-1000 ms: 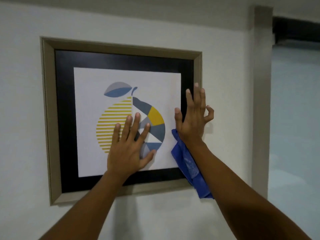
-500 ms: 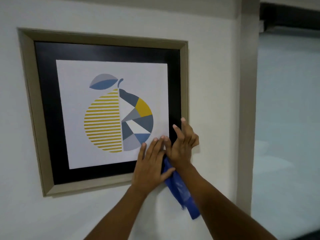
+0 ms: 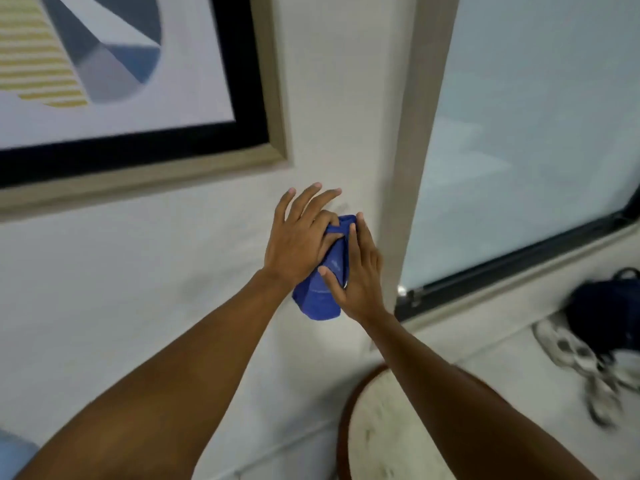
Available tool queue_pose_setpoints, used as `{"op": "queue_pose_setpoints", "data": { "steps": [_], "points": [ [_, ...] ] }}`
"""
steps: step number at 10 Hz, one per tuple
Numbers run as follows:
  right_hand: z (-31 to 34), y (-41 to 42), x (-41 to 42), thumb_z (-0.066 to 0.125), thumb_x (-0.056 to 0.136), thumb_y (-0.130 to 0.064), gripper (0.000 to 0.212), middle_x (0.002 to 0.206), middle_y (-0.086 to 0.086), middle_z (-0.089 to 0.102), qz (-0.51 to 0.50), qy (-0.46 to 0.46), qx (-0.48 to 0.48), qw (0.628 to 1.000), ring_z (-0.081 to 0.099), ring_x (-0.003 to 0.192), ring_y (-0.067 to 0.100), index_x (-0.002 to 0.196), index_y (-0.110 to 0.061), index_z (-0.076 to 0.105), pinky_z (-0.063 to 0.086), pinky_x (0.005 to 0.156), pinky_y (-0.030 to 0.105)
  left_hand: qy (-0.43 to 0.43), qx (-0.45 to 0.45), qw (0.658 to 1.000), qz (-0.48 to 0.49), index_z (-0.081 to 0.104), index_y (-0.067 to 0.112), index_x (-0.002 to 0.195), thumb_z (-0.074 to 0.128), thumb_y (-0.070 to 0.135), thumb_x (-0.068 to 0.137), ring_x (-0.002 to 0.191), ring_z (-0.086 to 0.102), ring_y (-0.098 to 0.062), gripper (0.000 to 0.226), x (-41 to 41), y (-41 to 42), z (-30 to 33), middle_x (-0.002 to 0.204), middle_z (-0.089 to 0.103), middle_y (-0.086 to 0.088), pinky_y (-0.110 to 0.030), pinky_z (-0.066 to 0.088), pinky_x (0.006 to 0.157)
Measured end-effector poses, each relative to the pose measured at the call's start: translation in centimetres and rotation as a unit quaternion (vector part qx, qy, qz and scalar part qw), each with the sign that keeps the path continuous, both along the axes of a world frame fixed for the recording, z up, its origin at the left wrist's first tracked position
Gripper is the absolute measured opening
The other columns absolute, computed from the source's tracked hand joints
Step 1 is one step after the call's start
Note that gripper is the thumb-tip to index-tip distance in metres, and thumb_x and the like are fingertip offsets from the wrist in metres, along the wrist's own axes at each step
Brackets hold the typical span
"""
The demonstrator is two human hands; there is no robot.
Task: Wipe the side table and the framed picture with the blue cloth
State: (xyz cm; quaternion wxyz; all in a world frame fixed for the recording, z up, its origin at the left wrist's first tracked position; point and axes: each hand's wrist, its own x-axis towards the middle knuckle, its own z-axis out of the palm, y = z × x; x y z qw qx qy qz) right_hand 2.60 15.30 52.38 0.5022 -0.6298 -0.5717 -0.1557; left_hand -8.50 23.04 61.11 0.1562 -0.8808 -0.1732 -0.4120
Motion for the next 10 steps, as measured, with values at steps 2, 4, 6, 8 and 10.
{"op": "queue_pose_setpoints", "data": {
  "steps": [2, 4, 6, 8, 10],
  "points": [
    [-14.6, -8.8, 5.8, 0.052, 0.098, -0.01, 0.078, 0.164, -0.001, -0.004, 0.005, 0.092, -0.145, 0.985, 0.018, 0.148, 0.01, 0.156, -0.017, 0.001, 0.03, 0.116, 0.029, 0.065, -0.301, 0.949, -0.073, 0.069, 0.011, 0.112, 0.052, 0.034, 0.102, 0.137, 0.054, -0.028, 0.031, 6.6, -7.0, -18.1, 0.131, 0.07, -0.007, -0.05, 0.035, 0.118],
    [-33.5, -20.3, 9.2, 0.053, 0.088, 0.012, 0.09, 0.164, -0.004, 0.009, -0.077, 0.085, -0.362, 0.925, 0.038, 0.138, 0.018, 0.156, -0.029, 0.01, 0.046, 0.1, 0.031, 0.167, -0.467, 0.865, -0.073, 0.068, 0.012, 0.118, 0.063, 0.033, 0.099, 0.136, 0.055, -0.027, 0.029, 10.2, -14.9, -39.3, 0.12, 0.074, -0.005, -0.05, 0.04, 0.112],
    [-48.5, -26.5, 11.7, 0.075, 0.084, -0.013, 0.065, 0.152, 0.004, 0.042, -0.173, -0.03, -0.505, 0.845, 0.047, 0.135, 0.022, 0.143, -0.013, 0.048, 0.041, 0.103, 0.043, 0.258, -0.537, 0.803, 0.019, 0.06, 0.016, 0.131, 0.06, 0.028, 0.1, 0.133, 0.056, -0.031, 0.033, 12.7, -20.6, -56.8, 0.133, 0.067, -0.009, -0.046, 0.041, 0.109],
    [-57.0, -28.1, 9.5, 0.049, 0.101, -0.031, 0.053, 0.158, 0.004, 0.03, -0.152, 0.014, -0.512, 0.845, 0.026, 0.147, 0.02, 0.15, -0.014, 0.037, 0.024, 0.114, 0.04, 0.424, -0.342, 0.837, -0.053, 0.035, 0.022, 0.157, 0.045, 0.033, 0.104, 0.155, 0.024, -0.036, 0.055, 12.0, -21.4, -65.6, 0.168, 0.03, -0.008, -0.057, 0.032, 0.119],
    [-52.7, -26.0, 11.5, 0.03, 0.105, -0.033, 0.053, 0.164, 0.003, 0.013, -0.085, 0.11, -0.63, 0.764, 0.014, 0.15, 0.02, 0.155, -0.017, 0.022, 0.022, 0.118, 0.039, 0.568, -0.343, 0.747, -0.042, 0.021, 0.028, 0.161, 0.035, 0.043, 0.108, 0.158, 0.009, -0.03, 0.057, 15.1, -19.9, -61.8, 0.173, 0.012, -0.003, -0.055, 0.016, 0.124]
  ]
}}
